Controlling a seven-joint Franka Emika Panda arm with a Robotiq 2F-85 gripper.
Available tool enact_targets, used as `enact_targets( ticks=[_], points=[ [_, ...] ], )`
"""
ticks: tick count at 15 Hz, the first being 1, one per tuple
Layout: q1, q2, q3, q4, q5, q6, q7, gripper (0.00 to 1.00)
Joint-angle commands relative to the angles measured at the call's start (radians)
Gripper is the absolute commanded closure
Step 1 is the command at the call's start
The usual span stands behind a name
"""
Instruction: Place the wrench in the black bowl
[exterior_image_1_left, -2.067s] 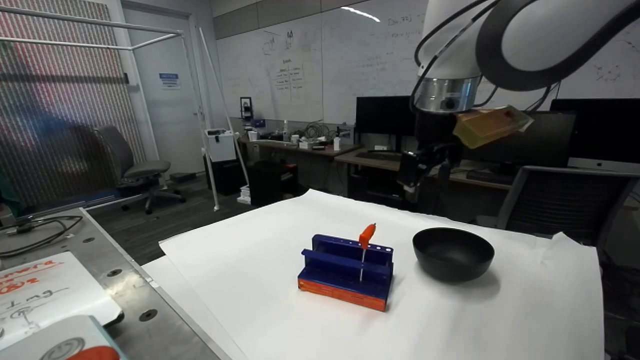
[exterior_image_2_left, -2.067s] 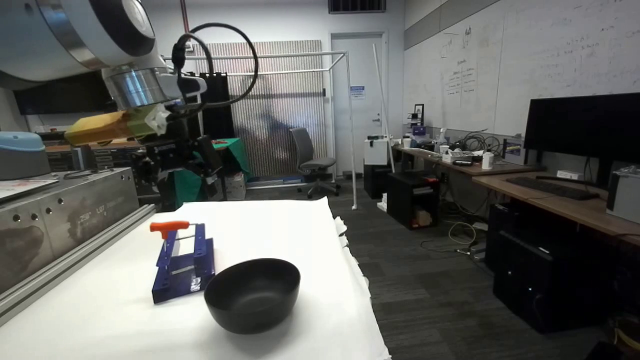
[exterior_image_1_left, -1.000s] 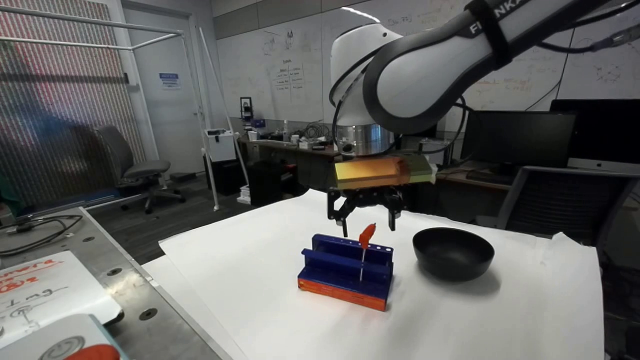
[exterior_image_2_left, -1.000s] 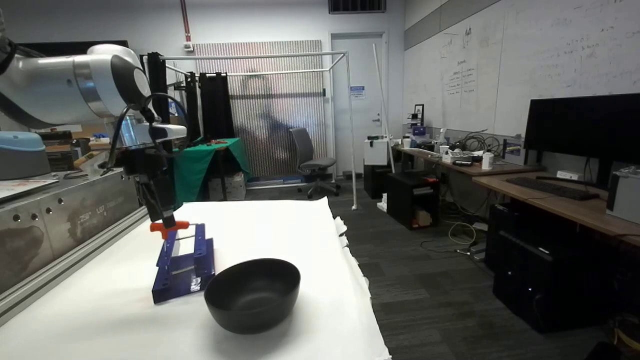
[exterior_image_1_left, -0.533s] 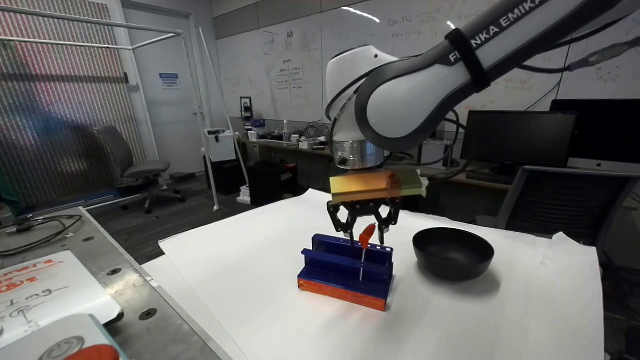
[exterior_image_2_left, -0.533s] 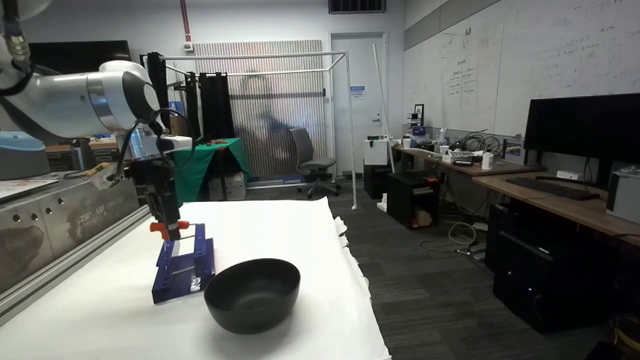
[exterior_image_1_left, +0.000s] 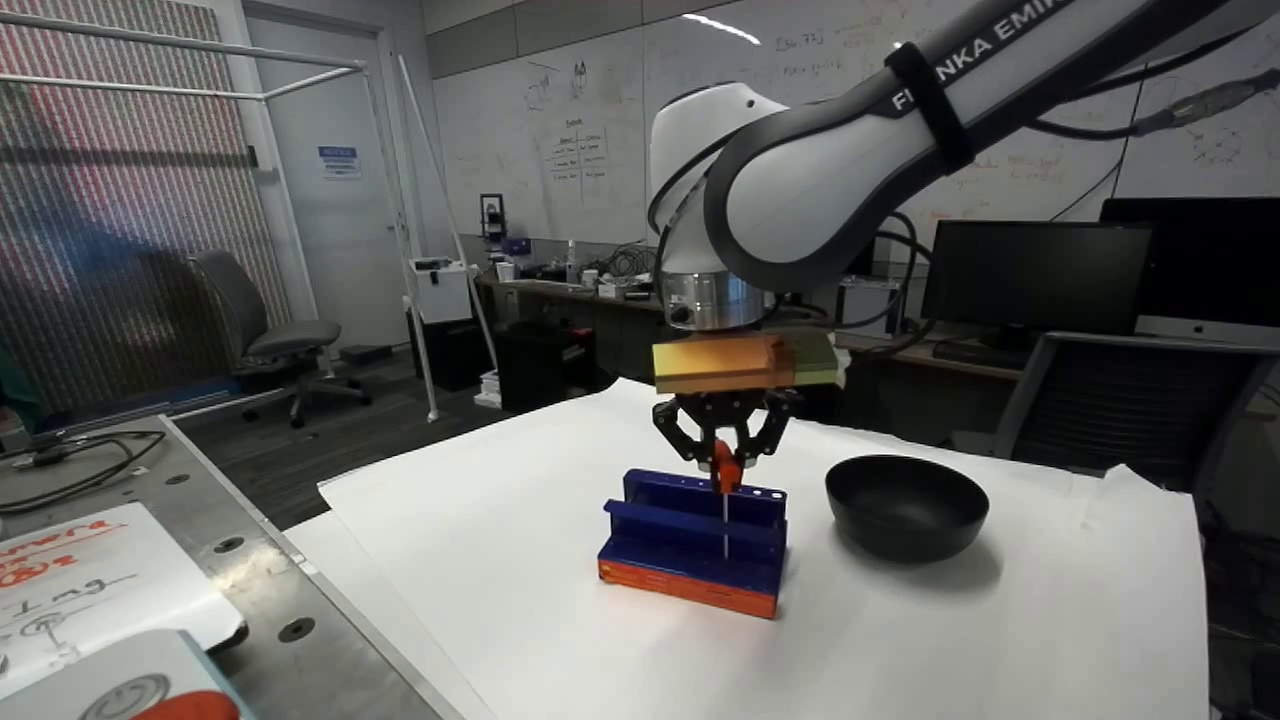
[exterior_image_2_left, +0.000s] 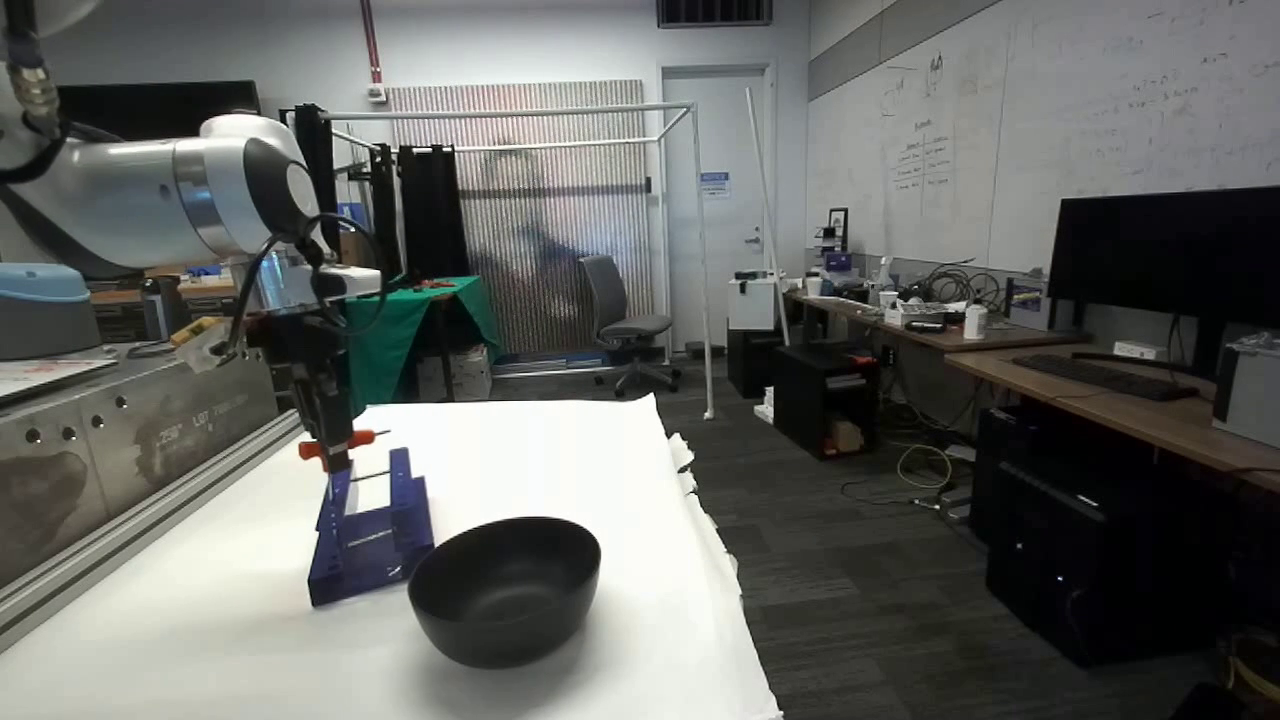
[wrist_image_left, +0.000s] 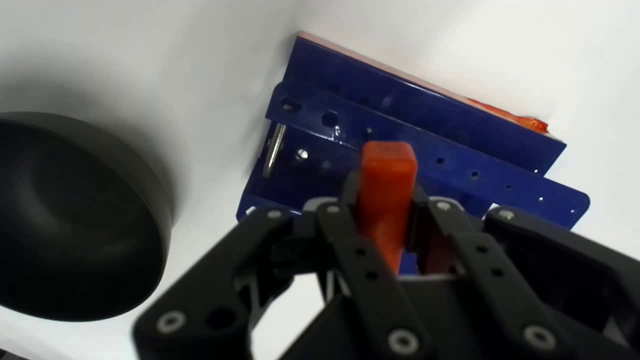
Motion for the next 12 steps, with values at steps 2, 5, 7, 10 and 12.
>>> enact_targets(
  ticks=[2, 5, 7, 10, 12],
  points=[
    [0.021, -0.129, -0.019, -0.032, -0.016, -0.036, -0.038, 0.95],
    [0.024, -0.227, -0.016, -0.036, -0.075, -0.123, -0.043, 0.95],
    [0.021, -0.269, -0.013, -0.018, -0.141, -0.225, -0.035, 0.95],
    [0.007, -0.252, -0.009, 0.011, -0.253, -0.414, -0.009, 0.94],
    [0.0, -0.211, -0.009, 0.016, -0.294, -0.494, -0.021, 0.94]
  ],
)
